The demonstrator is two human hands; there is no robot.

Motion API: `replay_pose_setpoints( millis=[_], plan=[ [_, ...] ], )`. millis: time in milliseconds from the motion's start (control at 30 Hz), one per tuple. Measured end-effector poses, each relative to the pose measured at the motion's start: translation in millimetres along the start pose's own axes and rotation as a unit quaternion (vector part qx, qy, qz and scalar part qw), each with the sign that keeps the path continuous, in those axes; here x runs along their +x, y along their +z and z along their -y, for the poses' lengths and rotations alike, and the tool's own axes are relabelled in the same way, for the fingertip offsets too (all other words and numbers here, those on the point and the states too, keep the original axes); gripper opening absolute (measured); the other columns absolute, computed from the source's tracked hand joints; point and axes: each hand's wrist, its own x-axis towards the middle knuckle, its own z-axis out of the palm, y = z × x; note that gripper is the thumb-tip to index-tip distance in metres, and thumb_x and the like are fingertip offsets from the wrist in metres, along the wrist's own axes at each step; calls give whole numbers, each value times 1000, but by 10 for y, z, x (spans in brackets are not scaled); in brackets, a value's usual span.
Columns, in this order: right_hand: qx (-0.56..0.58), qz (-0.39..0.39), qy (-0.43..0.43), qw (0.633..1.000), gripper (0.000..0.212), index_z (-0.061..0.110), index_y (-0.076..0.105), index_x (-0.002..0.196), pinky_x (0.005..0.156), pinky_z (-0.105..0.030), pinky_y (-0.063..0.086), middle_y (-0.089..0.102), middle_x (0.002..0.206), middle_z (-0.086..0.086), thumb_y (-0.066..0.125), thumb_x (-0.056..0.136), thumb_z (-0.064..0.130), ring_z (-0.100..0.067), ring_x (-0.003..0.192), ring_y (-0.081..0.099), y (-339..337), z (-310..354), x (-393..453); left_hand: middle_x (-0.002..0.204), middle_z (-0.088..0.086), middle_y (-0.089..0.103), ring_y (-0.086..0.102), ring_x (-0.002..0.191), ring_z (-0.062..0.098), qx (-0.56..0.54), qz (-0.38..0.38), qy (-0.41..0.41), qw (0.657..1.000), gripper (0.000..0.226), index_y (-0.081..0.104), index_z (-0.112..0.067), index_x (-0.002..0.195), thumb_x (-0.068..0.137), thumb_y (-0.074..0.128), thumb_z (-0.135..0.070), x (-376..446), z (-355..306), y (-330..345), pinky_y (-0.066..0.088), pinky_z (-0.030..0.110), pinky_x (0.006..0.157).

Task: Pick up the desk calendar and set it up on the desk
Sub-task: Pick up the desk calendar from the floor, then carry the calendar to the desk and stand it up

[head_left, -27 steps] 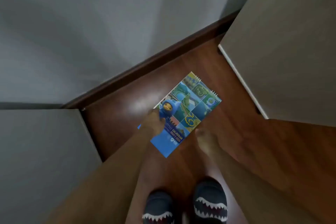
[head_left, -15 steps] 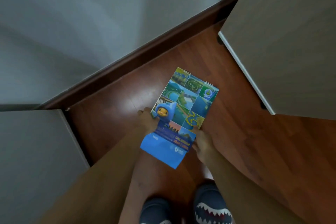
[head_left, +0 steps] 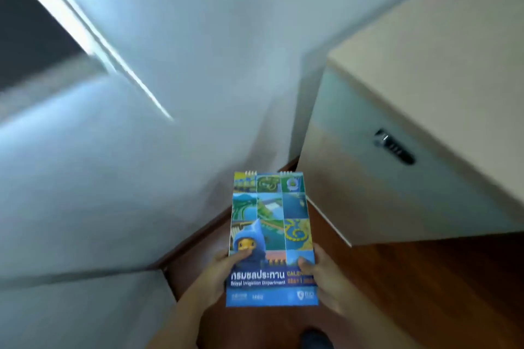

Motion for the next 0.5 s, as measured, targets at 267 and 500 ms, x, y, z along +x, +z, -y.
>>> replay_pose_setpoints(
  millis=[267, 500],
  plan=[
    [-114, 10, -218, 969, 26, 16, 58, 109, 79, -28, 54, 73, 97, -6, 54, 89, -2, -15, 92, 69, -188, 1546, -2420, 93, 22, 75, 72, 75, 27, 109, 58, 163, 979, 40, 69, 7, 99, 66, 80, -14, -2212, -1319, 720, 58, 36, 71],
    [-94, -105, -380, 914, 23, 15, 54, 98, 80, -37, 52, 68, 91, -16, 57, 85, -3, -17, 87, 67, -1452, 2098, -3860, 80, 5, 78, 73, 77, 20, 257, 146, 336, 894, 50, 73, -5, 93, 55, 84, -37, -3163, -1968, 2328, 55, 23, 65]
  ],
)
